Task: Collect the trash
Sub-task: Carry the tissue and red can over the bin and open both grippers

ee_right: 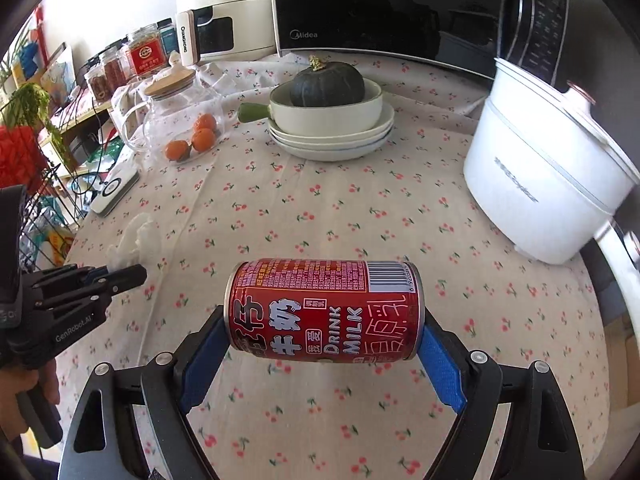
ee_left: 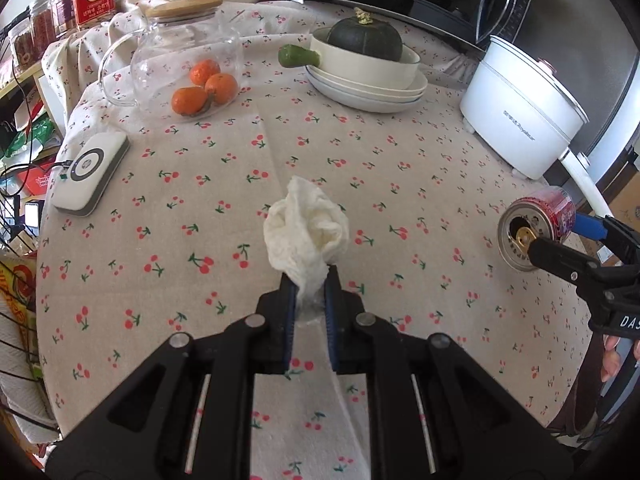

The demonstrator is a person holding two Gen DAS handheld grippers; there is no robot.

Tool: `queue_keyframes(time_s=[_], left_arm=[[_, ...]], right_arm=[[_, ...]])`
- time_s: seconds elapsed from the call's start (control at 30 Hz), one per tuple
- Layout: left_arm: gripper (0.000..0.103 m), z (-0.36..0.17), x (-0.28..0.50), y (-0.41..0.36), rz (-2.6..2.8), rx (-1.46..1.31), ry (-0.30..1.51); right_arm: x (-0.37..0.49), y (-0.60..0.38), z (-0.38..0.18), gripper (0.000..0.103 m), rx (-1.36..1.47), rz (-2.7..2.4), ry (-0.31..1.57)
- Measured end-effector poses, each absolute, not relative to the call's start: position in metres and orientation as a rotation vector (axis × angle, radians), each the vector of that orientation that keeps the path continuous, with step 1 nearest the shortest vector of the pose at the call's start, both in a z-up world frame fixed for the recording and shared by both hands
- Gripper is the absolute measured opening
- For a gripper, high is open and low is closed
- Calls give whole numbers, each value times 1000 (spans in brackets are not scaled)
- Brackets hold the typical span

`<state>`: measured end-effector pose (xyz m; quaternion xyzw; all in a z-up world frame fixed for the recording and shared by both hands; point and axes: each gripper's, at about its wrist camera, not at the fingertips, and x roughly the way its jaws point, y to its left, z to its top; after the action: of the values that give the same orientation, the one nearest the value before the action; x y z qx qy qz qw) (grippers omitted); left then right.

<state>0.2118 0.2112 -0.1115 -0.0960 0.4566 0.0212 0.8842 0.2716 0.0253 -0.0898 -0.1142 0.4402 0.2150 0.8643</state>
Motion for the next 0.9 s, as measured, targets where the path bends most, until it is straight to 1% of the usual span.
queue_keyframes(time_s=[0.2, 0.53, 0.9], left_arm=[[15, -99, 177, 166, -8, -146, 958], [14, -78, 130, 100, -106, -111, 937], [14, -86, 99, 44, -197, -62, 943]], right_arm=[[222, -26, -77, 89, -212, 425, 908], [152, -108, -72, 89, -149, 371, 896], [107, -172, -74, 89, -37, 309, 902]])
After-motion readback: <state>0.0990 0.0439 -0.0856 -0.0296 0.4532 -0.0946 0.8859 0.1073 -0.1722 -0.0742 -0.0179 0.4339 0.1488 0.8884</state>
